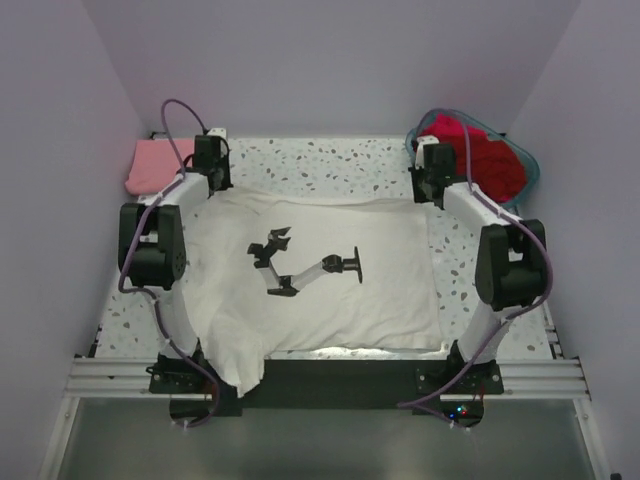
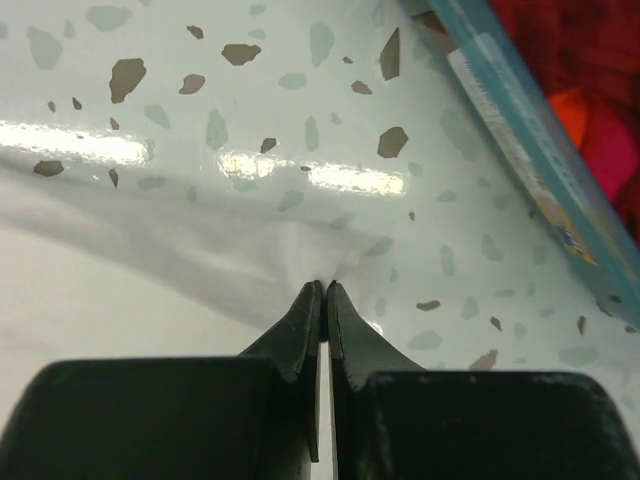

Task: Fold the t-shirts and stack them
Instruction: Flatten the tshirt out, then fold the tshirt

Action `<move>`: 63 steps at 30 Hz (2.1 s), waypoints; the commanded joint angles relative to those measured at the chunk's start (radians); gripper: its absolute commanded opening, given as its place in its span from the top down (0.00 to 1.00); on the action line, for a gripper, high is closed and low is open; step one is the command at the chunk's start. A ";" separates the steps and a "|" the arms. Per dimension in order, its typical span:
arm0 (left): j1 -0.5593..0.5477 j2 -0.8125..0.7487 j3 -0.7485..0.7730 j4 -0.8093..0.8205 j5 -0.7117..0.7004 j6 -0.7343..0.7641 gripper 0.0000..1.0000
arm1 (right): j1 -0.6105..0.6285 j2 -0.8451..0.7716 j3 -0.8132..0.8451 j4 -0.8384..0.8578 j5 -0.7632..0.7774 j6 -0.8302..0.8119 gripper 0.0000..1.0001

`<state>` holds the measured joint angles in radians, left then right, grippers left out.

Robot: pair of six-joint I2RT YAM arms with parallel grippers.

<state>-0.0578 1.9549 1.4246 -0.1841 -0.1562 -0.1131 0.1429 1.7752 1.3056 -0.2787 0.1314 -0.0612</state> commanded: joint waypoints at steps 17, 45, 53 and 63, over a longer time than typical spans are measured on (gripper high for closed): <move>0.026 0.165 0.259 0.029 0.020 -0.048 1.00 | -0.060 0.270 0.303 0.090 -0.041 -0.012 1.00; 0.044 -0.034 0.264 -0.400 0.055 -0.258 1.00 | -0.078 0.190 0.371 -0.163 -0.082 0.000 1.00; 0.046 -0.172 0.093 -0.459 0.073 -0.306 1.00 | -0.078 0.139 0.291 -0.201 -0.064 0.034 1.00; 0.046 -0.206 -0.082 -0.402 0.130 -0.333 1.00 | -0.078 0.222 0.227 -0.185 -0.045 0.054 1.00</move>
<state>-0.0219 1.7561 1.3491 -0.6121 -0.0532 -0.4244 0.0708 1.9663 1.5253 -0.4667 0.0616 -0.0200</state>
